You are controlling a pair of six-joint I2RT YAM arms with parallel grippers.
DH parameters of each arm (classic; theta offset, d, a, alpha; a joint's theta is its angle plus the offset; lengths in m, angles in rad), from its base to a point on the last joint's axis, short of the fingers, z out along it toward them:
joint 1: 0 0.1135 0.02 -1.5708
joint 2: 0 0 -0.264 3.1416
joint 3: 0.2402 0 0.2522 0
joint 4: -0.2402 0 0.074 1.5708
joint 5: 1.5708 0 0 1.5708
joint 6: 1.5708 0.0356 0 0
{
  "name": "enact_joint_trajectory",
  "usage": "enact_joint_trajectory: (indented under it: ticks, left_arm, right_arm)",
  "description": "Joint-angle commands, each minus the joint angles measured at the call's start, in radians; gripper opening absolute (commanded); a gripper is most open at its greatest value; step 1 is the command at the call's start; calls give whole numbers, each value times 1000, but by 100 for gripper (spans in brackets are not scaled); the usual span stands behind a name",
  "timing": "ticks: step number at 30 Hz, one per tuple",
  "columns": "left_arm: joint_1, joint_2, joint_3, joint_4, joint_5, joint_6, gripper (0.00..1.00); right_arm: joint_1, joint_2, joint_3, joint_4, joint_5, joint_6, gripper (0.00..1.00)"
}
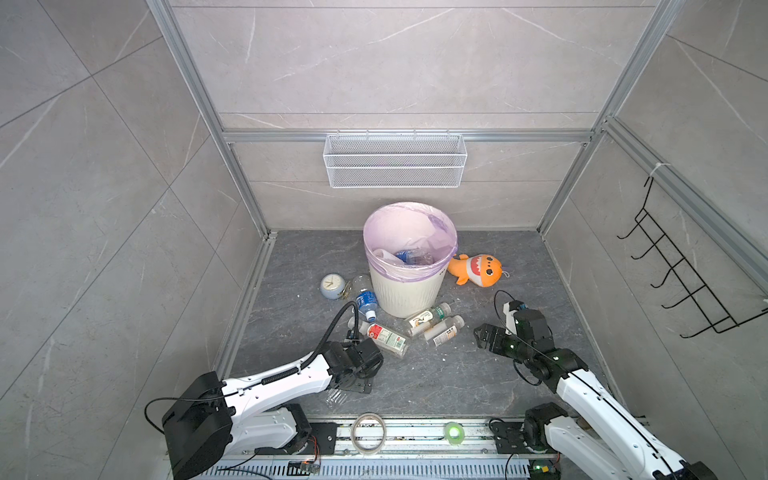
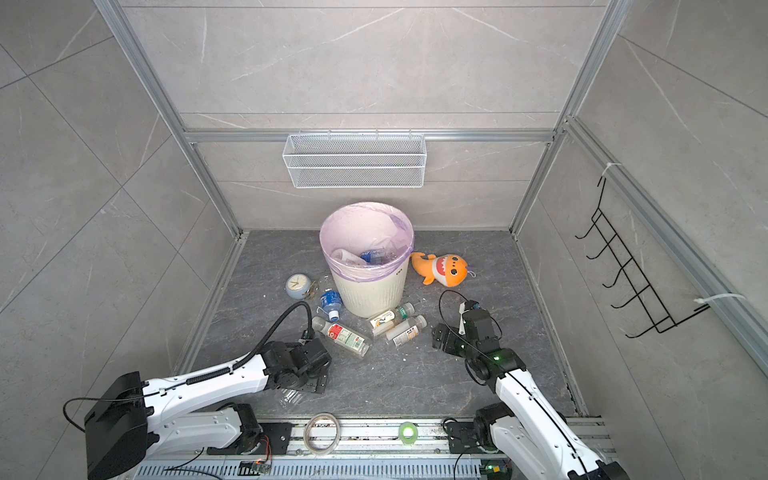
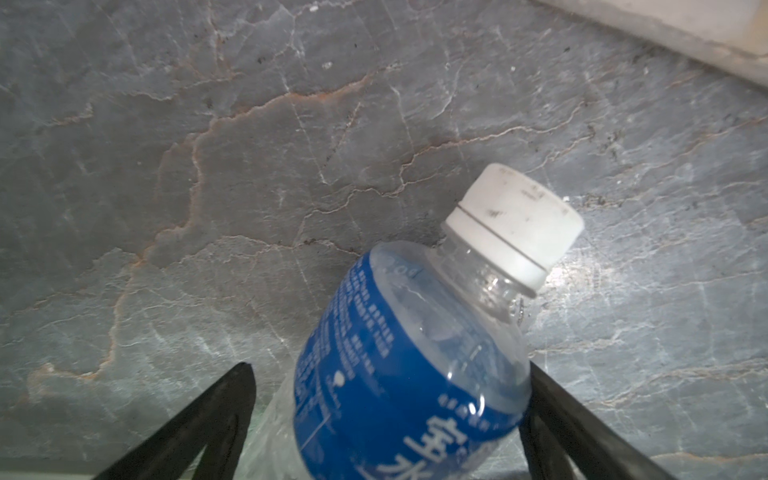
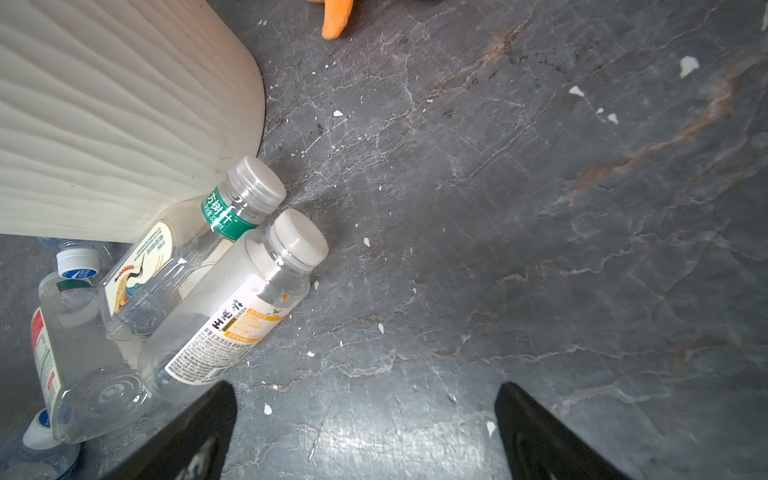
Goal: Throw the plastic bottles in the bin
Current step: 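Close the left gripper on the blue-labelled bottle and lift it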
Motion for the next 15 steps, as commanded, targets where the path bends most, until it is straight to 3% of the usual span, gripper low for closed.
enact_joint_trajectory:
  ticks: [1,15]
  left_arm:
    - [11,19,-12,46,12,5,95]
    - [97,32,-45,158,36,53,63]
  right_arm:
    - [-3,5,2,12,3,-16,99]
    - [-3,22,8,12,5,-15,98]
